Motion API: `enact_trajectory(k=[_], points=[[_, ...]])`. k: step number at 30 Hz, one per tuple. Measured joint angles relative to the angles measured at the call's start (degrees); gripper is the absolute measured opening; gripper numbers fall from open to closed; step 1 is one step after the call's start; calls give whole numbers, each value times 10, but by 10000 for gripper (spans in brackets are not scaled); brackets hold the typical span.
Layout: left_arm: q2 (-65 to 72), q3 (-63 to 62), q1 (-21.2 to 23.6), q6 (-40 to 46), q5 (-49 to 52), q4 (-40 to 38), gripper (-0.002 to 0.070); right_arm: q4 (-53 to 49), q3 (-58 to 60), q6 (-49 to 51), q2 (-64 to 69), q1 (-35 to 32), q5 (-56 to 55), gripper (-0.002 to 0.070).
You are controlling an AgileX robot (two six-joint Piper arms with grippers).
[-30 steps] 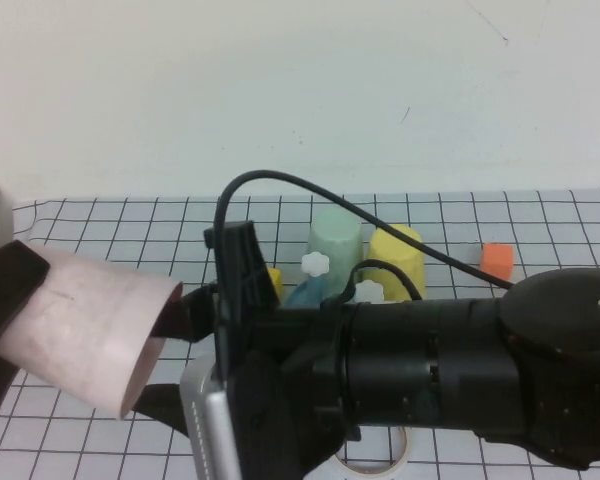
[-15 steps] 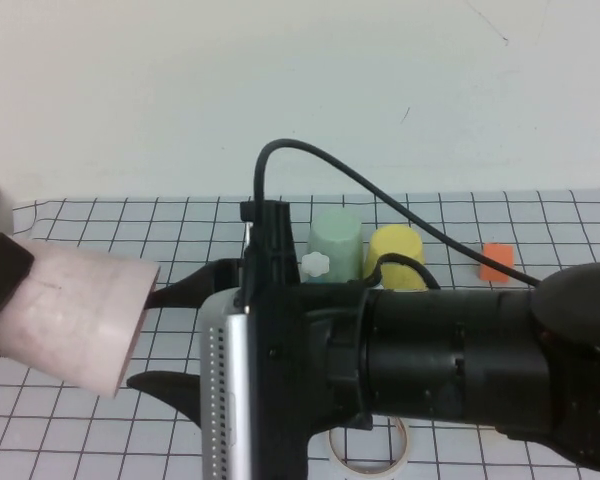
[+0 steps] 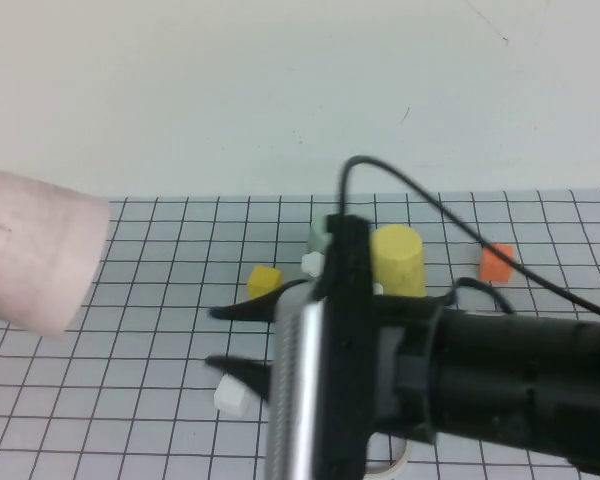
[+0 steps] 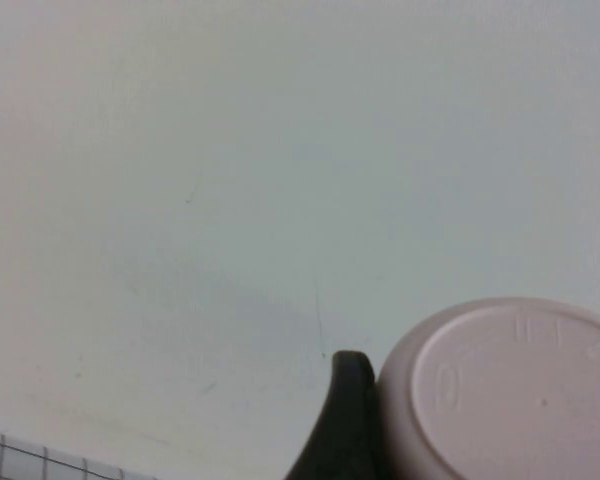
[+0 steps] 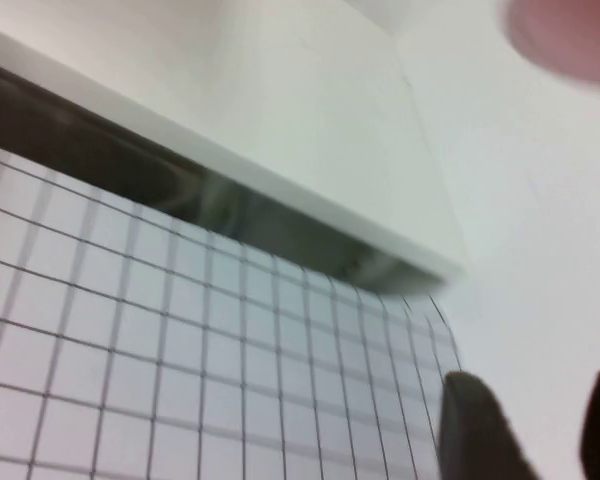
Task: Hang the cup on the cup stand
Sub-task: Place the cup on the cup holder
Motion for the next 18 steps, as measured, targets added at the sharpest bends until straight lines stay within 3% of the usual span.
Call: enact_trajectory(k=[7, 18], points=[[38, -18, 0, 141, 5, 0, 556, 5, 42, 85, -69, 0, -127, 37], [206, -86, 0, 304, 144, 2, 556, 18, 106, 223, -215, 0, -278, -1]])
